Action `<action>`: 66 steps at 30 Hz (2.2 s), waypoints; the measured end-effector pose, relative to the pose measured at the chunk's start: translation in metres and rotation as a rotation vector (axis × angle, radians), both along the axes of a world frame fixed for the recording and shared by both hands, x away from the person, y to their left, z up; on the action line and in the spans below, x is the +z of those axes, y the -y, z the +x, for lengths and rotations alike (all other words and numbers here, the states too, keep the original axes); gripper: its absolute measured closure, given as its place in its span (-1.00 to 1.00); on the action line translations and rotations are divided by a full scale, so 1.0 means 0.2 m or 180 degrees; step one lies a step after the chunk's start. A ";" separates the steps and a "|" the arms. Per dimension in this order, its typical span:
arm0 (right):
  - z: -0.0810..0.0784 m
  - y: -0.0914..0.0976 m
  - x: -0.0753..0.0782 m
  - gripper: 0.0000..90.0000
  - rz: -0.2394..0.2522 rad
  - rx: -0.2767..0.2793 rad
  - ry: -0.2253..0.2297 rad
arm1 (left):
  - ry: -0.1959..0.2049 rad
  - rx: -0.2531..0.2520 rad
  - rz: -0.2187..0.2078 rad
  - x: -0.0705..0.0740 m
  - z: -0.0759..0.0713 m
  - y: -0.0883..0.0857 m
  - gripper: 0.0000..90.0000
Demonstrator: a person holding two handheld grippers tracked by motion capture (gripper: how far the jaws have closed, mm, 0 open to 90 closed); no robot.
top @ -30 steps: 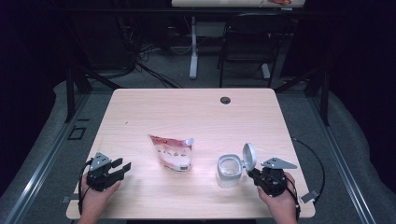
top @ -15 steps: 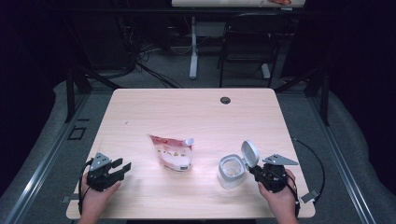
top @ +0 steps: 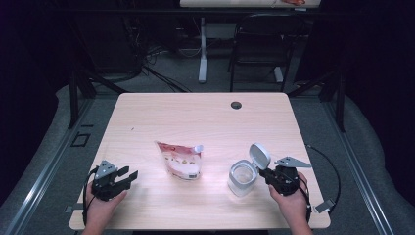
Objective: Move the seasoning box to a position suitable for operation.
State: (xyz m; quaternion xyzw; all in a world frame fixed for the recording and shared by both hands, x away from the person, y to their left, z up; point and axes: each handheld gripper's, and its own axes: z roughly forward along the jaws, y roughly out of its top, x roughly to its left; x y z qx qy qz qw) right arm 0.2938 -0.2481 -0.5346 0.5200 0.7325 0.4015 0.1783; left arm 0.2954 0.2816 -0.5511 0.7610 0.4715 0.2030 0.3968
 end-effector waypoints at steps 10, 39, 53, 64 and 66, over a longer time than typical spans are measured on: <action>0.06 -0.03 0.01 0.76 -0.0074 0.0092 0.0047 | -0.0011 -0.0017 0.0016 -0.01 0.01 0.01 0.25; 0.03 -0.02 0.04 0.60 0.0026 0.0205 0.0177 | -0.0044 -0.0026 -0.0018 0.01 0.01 0.01 0.32; -0.05 0.01 0.07 0.37 -0.0079 0.0084 0.0300 | -0.0009 -0.0091 -0.0081 0.05 -0.01 0.05 0.15; -0.05 0.00 0.09 0.07 -0.0070 0.0043 0.0409 | 0.0053 -0.0326 -0.0108 0.16 -0.01 0.11 0.25; -0.05 -0.01 0.09 0.07 -0.0122 0.0047 0.0413 | 0.0095 -0.0380 -0.0100 0.19 -0.01 0.13 0.25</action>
